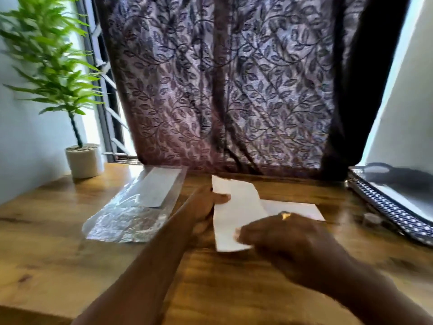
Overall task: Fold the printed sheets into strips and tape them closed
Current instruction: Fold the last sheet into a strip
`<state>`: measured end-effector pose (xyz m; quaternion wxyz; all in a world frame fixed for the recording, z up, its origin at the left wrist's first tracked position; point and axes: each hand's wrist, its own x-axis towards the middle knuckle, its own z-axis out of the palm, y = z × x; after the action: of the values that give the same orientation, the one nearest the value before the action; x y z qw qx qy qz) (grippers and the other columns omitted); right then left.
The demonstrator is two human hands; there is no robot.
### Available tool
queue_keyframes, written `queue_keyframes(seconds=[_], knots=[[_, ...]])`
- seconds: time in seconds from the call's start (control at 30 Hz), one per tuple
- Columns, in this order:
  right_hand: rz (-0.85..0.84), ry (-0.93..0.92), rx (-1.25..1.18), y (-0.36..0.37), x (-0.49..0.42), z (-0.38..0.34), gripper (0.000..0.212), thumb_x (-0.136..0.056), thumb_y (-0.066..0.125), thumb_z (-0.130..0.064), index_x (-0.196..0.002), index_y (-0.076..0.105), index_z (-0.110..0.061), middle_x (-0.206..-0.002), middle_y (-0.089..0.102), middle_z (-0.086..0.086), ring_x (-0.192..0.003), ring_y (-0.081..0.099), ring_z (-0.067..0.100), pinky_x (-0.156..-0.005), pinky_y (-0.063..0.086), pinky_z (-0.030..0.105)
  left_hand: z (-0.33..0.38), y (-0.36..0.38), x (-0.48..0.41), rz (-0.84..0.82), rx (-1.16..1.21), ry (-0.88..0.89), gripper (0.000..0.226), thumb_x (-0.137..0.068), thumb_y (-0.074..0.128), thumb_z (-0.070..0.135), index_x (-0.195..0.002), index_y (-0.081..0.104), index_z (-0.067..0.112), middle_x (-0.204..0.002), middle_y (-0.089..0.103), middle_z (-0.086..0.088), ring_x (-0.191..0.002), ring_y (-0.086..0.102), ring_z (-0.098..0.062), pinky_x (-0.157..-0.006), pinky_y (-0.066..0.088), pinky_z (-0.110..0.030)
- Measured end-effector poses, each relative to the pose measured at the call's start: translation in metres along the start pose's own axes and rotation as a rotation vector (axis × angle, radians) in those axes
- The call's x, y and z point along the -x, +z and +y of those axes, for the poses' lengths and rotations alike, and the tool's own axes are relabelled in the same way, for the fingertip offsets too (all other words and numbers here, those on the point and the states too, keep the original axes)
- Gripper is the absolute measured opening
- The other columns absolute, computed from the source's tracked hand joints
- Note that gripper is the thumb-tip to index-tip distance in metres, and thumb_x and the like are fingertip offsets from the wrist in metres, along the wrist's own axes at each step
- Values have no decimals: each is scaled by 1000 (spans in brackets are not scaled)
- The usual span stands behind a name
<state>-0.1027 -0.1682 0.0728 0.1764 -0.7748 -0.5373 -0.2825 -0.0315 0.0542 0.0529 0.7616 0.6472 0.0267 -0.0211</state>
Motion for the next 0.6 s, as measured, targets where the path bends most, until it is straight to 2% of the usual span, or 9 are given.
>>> queue_keyframes(seconds=[0.07, 0.1, 0.13, 0.23, 0.3, 0.37, 0.43, 0.5, 0.6], knots=[[-104, 84, -182, 2, 11, 8, 29, -94, 65, -49, -118, 74, -34, -118, 73, -20, -110, 65, -7, -93, 52, 16, -4, 9, -9, -11, -153, 0, 32, -93, 63, -3, -124, 64, 2, -116, 73, -19, -104, 71, -37, -94, 56, -56], [-119, 161, -259, 3, 13, 15, 31, -95, 61, -54, -119, 71, -37, -118, 72, -24, -108, 65, -9, -91, 53, 17, -6, 12, -13, -27, -219, 10, 34, -92, 64, -3, -126, 63, 2, -119, 72, -19, -108, 69, -39, -98, 53, -59], [-81, 233, -278, 5, 14, 26, 28, -95, 60, -54, -117, 71, -39, -113, 72, -27, -103, 65, -10, -86, 54, 16, -7, 17, -17, -51, -275, 16, 35, -92, 65, -3, -126, 63, 2, -120, 71, -19, -110, 69, -40, -99, 52, -59], [226, 475, -128, 17, 14, 73, 14, -92, 68, -36, -102, 78, -35, -93, 67, -36, -89, 64, -13, -71, 46, 6, -7, 27, -27, -157, -482, 48, 35, -91, 68, 2, -126, 65, 4, -122, 71, -16, -112, 68, -37, -101, 51, -56], [255, 707, -29, 26, 11, 107, 24, -89, 74, -36, -113, 75, -30, -105, 70, -25, -96, 66, -2, -75, 44, 11, -6, 30, -32, -236, -555, 33, 36, -92, 70, 8, -128, 65, 6, -122, 72, -13, -112, 69, -34, -101, 52, -55], [128, 870, -43, 37, 14, 133, 49, -85, 75, -45, -130, 65, -28, -123, 68, -9, -101, 63, 10, -80, 44, 22, -2, 34, -36, -330, -615, -10, 36, -92, 71, 15, -128, 65, 13, -122, 73, -6, -109, 71, -28, -101, 53, -50], [58, 899, -105, 48, 16, 146, 57, -82, 74, -53, -133, 61, -32, -117, 66, -13, -87, 56, -3, -71, 41, 16, -1, 36, -39, -419, -797, 12, 39, -92, 72, 24, -130, 65, 18, -124, 72, 1, -109, 71, -21, -100, 55, -43], [4, 873, -87, 56, 20, 152, 49, -83, 70, -57, -126, 65, -34, -108, 65, -20, -78, 51, -9, -66, 36, 9, -2, 40, -43, -488, -960, 42, 41, -91, 73, 30, -131, 66, 23, -125, 71, 7, -108, 70, -16, -99, 56, -37], [-75, 875, -27, 60, 27, 160, 38, -89, 63, -55, -117, 71, -31, -108, 72, -12, -81, 55, 3, -66, 40, 19, -8, 45, -52, -500, -1094, 76, 35, -87, 76, 39, -120, 66, 38, -116, 67, 22, -103, 66, -8, -87, 55, -23]])
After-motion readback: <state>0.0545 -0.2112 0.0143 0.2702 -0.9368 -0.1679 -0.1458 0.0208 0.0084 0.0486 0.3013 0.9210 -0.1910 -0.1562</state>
